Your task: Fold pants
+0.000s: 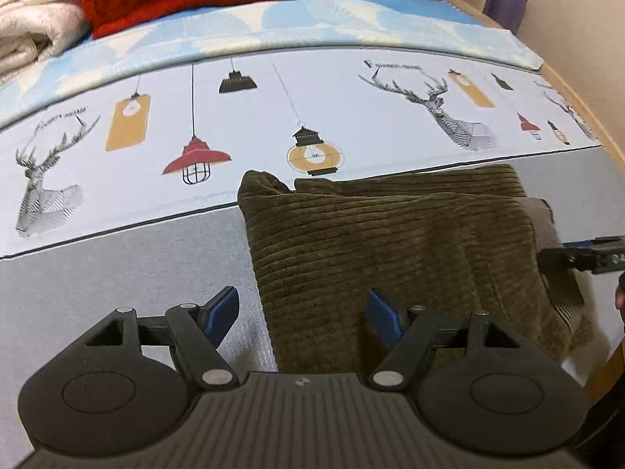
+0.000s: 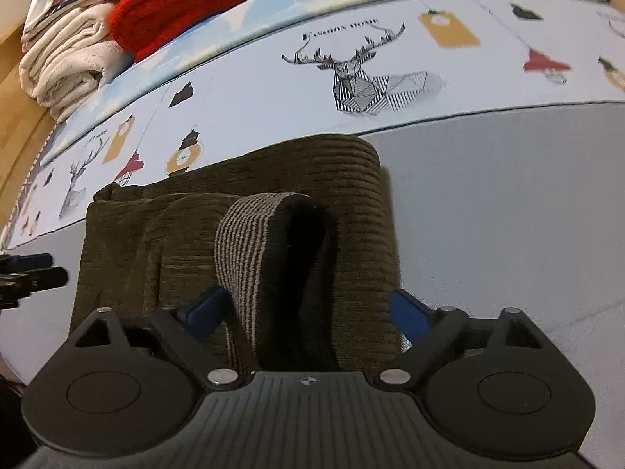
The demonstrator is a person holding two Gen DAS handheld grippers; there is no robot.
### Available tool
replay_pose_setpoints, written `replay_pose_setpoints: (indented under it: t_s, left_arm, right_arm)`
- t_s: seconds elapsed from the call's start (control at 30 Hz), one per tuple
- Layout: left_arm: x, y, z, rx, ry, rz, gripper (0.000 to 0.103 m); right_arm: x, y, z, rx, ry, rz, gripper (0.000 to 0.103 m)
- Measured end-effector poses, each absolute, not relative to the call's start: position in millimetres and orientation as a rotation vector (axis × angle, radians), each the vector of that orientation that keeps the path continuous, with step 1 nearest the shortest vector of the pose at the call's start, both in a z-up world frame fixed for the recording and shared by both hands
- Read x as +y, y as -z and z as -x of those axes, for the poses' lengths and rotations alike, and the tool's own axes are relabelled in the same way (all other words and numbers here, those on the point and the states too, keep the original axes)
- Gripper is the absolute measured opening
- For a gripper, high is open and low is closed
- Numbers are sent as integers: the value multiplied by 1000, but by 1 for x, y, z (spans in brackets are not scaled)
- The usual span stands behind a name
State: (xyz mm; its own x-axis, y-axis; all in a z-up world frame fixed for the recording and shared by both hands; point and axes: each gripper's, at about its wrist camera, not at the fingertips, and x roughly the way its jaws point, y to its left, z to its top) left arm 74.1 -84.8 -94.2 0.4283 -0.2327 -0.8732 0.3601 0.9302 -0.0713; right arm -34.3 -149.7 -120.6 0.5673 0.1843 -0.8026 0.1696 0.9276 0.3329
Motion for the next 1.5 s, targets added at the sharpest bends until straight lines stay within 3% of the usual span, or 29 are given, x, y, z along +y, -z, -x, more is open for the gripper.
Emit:
replay_pose_setpoints:
  t_s: [0.23,0.37,0.43,0.73,0.8,0.87,0.93,1.0,1.07,1.17,1.4,1.5]
  left_arm:
    - [-93,106,-89,1092,379,-117,78]
    - [-94,118,-98,1129,359,-108,79]
    - [-92,127,-105,1166,352,-72,87]
    - [-80,167,-138,1345,381,193,88]
    - [-82,166,-138,1323,403,196,81]
    - [-83,161,-137,1289,411,179,65]
    - [-82,152,-137,1251,414,147,40]
    - [-79,140,-138,1197,426,129,34]
    - [-76,128,-140,1142,415,94,34]
    - [-69,111,-146,1062,380,26,34]
    - [-33,84,-173,930,290,57,34]
    - [-21,77,-180,878,242,56,43]
  right_arm:
    - [-154,134,21,1013,-70,-412,102]
    - [-156,141,13,1025,-102,-421,103]
    - [-158,143,11,1028,-113,-428,103]
    - [-157,145,6,1015,-125,-418,102]
    - [-153,143,6,993,-129,-397,95]
    - [-149,138,7,957,-144,-382,77]
    - [-146,131,7,922,-144,-363,68]
    - [-143,127,3,894,-132,-346,62]
    - [-141,122,-3,868,-126,-356,54]
    - [-131,112,-18,817,-147,-360,49]
    - [-94,85,-63,689,-190,-320,47]
    - [-80,78,-81,652,-181,-303,48]
